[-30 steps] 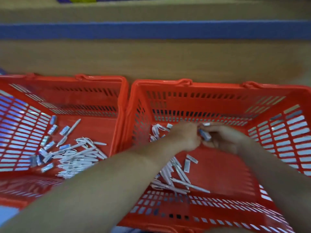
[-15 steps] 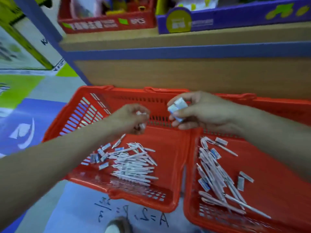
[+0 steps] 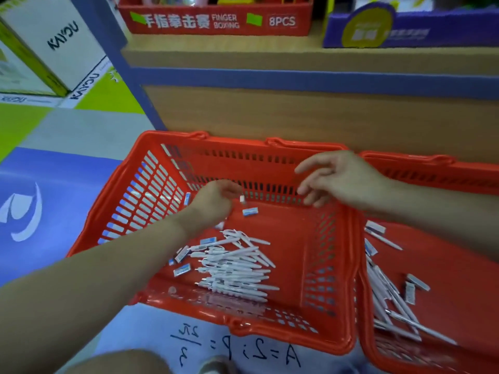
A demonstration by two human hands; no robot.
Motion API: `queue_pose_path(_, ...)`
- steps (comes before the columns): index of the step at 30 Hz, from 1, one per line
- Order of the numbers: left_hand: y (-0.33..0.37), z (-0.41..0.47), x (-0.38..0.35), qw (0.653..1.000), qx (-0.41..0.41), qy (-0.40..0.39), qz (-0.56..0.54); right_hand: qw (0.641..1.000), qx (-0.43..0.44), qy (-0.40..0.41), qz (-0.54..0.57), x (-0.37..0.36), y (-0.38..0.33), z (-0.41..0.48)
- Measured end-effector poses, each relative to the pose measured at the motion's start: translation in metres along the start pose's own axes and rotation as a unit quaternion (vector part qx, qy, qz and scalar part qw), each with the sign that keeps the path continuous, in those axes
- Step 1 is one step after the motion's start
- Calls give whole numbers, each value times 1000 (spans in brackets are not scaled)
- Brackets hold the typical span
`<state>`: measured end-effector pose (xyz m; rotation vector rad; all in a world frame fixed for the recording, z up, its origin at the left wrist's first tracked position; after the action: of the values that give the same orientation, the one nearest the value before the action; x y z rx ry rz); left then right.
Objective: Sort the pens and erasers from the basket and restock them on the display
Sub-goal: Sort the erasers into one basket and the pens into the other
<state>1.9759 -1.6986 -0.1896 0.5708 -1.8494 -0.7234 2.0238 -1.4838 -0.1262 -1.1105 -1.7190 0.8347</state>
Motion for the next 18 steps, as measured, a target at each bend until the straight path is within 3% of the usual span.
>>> queue_pose_path(5,130,-15,-26,971,-219,-85,50,994,35,100,-2,71,-6,-35)
queue_pose_path(8,206,-39,-69,905,-374,-108,169,984,26,177,14,113,23,-55)
queue_pose_path(10,236,-52,-111,864,-425,-130,236,973,5,230,20,137,58,-69)
queue_pose_path(12,252,-58,-155,843,-432,-154,283,960,-42,275,16,157,110,-82)
queue_pose_path(14,253,-63,-199,837,-408,-184,314,957,-109,268,-21,163,170,-90)
queue_pose_path(18,233,-66,-255,858,-314,-193,359,946,-250,146,-146,157,261,-94)
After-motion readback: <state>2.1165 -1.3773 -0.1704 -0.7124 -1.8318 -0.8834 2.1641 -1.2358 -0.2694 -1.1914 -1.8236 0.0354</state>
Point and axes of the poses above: each hand's wrist, its own z-axis towards the middle knuckle, its own x-axis out of the back of the hand, y = z × x, the point moved 7 cm from there along z, towards the middle knuckle, and after that the axes turned 2 degrees about -x, right-handed, at the moved point
